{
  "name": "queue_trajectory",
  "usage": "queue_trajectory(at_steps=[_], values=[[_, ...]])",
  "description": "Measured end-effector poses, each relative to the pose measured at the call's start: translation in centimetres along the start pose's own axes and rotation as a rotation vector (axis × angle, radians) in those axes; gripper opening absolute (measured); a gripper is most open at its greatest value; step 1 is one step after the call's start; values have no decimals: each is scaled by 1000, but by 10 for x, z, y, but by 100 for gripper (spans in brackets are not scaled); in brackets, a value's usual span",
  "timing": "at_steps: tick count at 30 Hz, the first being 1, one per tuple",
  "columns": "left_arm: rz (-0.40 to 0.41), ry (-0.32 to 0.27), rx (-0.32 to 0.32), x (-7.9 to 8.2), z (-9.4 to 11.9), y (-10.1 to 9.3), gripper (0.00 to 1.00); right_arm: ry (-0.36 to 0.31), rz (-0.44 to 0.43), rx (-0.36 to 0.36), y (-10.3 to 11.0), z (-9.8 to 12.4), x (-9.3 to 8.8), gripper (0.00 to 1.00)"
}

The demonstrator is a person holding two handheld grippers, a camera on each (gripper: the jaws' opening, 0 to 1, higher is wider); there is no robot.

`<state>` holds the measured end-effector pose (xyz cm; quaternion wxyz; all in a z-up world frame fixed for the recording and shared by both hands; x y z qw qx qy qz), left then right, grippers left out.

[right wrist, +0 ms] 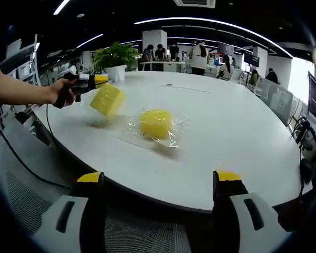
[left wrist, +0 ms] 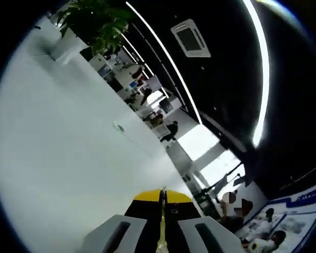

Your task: Compare the silicone blocks by pressing each to a similar depth, holding the contact briefly, and releasing to observe deformation and rebound differences across the visible hardness samples.

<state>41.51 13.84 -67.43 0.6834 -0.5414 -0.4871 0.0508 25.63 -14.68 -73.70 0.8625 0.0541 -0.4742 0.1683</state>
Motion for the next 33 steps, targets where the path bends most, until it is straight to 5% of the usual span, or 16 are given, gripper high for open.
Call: queue_trajectory(at_steps=[7, 15, 27, 31, 33], values=[[-100, 58, -102, 7, -3, -38, 0, -31, -7, -3, -1, 1, 5, 84], [-99, 33, -274, 26, -1, -92, 0, -54, -15, 1, 0, 2, 8, 85], [-117, 21, -363, 31, 12, -137, 0, -81, -16, 9, 1, 3, 13, 86], [-110, 14, -386, 30, 23, -145, 0, -104, -11, 55, 4, 7, 17, 72], [-106, 10, -394, 30, 27, -148, 0, -100, -14, 69, 6, 7, 16, 73]])
Point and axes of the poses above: the point that each gripper's makers call its tool centre point, and the gripper's own axes: z roughly backward along the fingers, y roughly to its left, x roughly out of its top, the point moved 3 cm from there along z, roughly backward along the fingers, and after that the axes turned 8 degrees about -x, right-handed, at the moved point
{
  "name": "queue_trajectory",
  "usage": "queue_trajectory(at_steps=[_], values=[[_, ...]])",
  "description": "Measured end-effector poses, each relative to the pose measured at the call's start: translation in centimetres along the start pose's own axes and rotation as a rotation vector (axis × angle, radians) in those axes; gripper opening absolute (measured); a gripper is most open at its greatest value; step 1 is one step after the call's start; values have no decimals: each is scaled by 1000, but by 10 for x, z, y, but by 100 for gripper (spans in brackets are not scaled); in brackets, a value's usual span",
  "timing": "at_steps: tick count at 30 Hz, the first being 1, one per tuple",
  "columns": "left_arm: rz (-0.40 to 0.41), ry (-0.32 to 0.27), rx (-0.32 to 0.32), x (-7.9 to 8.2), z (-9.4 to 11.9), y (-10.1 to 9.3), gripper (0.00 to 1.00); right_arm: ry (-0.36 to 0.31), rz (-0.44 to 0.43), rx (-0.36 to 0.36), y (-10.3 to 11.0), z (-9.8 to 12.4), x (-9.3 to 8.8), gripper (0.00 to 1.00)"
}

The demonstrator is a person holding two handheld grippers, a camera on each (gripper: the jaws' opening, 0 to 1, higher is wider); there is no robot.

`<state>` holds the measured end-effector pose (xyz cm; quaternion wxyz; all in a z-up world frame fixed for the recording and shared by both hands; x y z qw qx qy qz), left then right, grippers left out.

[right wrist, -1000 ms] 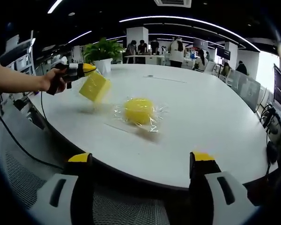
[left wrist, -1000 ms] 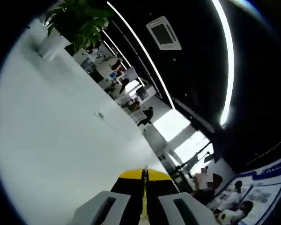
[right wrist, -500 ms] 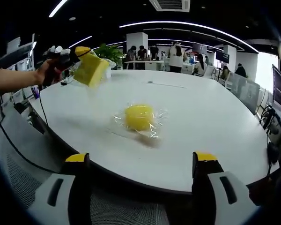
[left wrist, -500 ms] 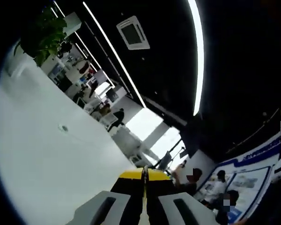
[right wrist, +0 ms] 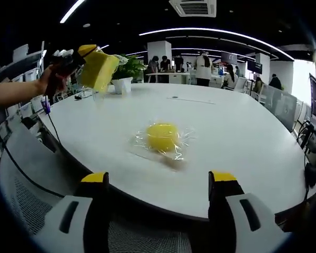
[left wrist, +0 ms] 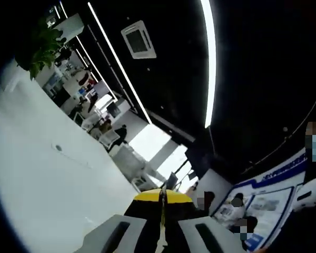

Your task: Compare the silicone blocks by pressing each to a similar depth, holding the contact briefly, and releasing to observe deformation and rebound differences across the visible hardness samples.

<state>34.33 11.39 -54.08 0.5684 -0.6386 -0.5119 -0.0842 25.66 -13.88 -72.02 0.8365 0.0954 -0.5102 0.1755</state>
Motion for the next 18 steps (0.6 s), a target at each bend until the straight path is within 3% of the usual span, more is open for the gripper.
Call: queue_trajectory(at_steps=[5, 9, 13, 16, 17, 18], values=[[-18, -2, -16, 0, 2, -14, 0, -5, 25, 39, 6, 2, 3, 76], [-23, 4, -48, -2, 1, -26, 0, -63, 81, 82, 10, 9, 20, 78], [-15, 5, -86, -5, 0, -39, 0, -120, 32, 144, 18, 15, 45, 73], [-6, 14, -111, -6, -1, -44, 0, -89, -57, 245, 34, 17, 54, 64], [2, 15, -112, -6, -1, -44, 0, -122, -66, 280, 41, 17, 63, 66], [12, 16, -123, -7, -2, -46, 0, -115, -71, 307, 46, 19, 65, 70]])
Point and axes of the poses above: the point that each gripper's makers call its tool centre point, and the gripper's own axes: z roughly backward along the fingers, y roughly to its left, x roughly out of its top, the point moved 3 cm from there along z, roughly backward along the fingers, and after that the axes turned 8 degrees about -x, right-handed, at the moved point
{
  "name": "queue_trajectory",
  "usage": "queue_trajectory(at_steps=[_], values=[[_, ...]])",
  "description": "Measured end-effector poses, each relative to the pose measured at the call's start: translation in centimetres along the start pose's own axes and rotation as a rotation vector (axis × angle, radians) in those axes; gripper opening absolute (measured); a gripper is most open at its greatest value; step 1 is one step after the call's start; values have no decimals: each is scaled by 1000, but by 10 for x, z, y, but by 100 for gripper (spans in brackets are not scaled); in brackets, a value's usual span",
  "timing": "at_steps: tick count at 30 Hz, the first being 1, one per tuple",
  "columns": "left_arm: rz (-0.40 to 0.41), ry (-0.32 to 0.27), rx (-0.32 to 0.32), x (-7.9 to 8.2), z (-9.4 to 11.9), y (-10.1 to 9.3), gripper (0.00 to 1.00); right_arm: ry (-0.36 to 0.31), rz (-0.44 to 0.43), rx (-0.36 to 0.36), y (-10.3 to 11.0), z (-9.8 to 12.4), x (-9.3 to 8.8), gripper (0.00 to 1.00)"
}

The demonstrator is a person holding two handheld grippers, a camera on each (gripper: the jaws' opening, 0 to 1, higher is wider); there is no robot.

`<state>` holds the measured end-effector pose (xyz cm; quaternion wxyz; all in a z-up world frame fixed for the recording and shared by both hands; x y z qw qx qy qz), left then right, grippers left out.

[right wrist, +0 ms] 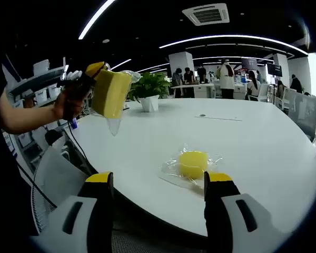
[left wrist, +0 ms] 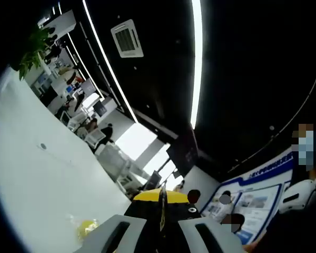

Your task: Compare the silicone blocks by pressing each to a similar depth, holding the contact briefly, and releasing to observe deformation and rebound differences across the visible hardness samples.

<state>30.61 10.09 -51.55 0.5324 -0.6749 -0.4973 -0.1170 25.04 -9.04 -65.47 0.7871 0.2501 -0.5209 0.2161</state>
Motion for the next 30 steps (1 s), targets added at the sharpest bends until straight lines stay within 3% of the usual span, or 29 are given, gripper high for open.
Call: queue_trajectory(at_steps=[8, 17, 23, 30], values=[[33, 3, -41, -10, -5, -18, 0, -69, -45, 157, 34, -10, 42, 71], [53, 0, -124, -15, -15, -47, 0, -83, -6, 282, 67, -29, 67, 69], [87, 16, -184, -19, -17, -63, 0, -172, -53, 373, 87, -31, 93, 66], [113, 21, -216, -22, -19, -70, 0, -200, 28, 424, 109, -28, 108, 47]])
Point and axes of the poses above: the point that each gripper's makers call its tool centre point, and the gripper's own axes: z roughly backward along the fingers, y roughly to its left, x roughly out of its top, the point moved 3 cm from there along z, roughly backward along the fingers, and after that the axes turned 8 degrees about -x, right-handed, at the moved point
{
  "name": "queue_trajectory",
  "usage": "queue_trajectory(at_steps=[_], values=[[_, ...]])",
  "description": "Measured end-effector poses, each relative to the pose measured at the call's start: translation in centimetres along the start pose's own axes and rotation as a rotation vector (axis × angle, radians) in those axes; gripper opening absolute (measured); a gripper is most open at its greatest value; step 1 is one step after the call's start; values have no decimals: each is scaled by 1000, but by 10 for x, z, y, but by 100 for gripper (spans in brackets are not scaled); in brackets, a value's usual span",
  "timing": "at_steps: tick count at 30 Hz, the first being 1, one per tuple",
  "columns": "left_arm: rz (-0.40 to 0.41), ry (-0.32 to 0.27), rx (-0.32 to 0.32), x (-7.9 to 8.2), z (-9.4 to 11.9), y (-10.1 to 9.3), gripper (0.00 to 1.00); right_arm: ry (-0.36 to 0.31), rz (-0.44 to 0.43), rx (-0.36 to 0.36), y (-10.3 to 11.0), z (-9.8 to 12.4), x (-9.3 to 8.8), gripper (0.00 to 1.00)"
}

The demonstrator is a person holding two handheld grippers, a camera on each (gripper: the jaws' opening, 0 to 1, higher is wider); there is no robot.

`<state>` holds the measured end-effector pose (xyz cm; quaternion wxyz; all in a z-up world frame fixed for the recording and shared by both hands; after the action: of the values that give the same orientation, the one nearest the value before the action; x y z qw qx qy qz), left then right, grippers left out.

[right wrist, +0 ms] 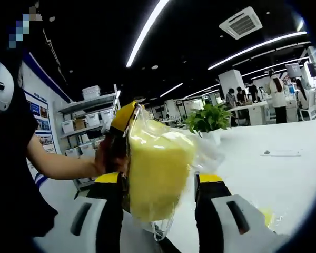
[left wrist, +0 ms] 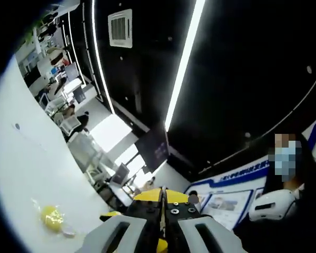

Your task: Compare the silicone blocks by pressing each to a similar depth, holding the contact briefly, and releasing to observe deformation and rebound differences across the visible hardness samples.

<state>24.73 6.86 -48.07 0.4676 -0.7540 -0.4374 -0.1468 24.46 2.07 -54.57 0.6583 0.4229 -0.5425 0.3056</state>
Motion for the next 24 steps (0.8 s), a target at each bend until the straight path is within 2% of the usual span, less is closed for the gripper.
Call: queue_trajectory(at_steps=[4, 6, 9, 12, 16, 20, 24], values=[[-2, 7, -5, -2, -1, 0, 0, -22, -8, 20, 4, -2, 10, 40], [-10, -18, 2, 3, 1, 2, 0, -26, -22, 34, 6, -2, 13, 38], [-10, -23, 0, 7, 1, 1, 0, -23, -29, 43, 8, -3, 16, 35], [-14, -21, -5, 8, 1, 0, 0, 5, -38, 56, 10, -4, 17, 30], [-19, -23, -11, 9, 0, -2, 0, 8, -31, 62, 12, -5, 20, 24], [-22, -17, 1, 8, 1, -2, 0, 39, -64, 93, 13, -4, 18, 18], [-30, -15, 17, 6, 3, -2, 0, 66, -59, 77, 13, -3, 16, 11]])
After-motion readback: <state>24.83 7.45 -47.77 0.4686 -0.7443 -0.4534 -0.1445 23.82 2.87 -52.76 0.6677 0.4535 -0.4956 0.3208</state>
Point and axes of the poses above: the point that each gripper's makers call its tool centre point, and the gripper's own axes: z roughly backward along the fingers, y roughly to its left, x roughly out of its top, the point moved 3 cm from there along z, roughly backward along the fingers, and after that the axes turned 8 degrees about -x, right-handed, at the moved point
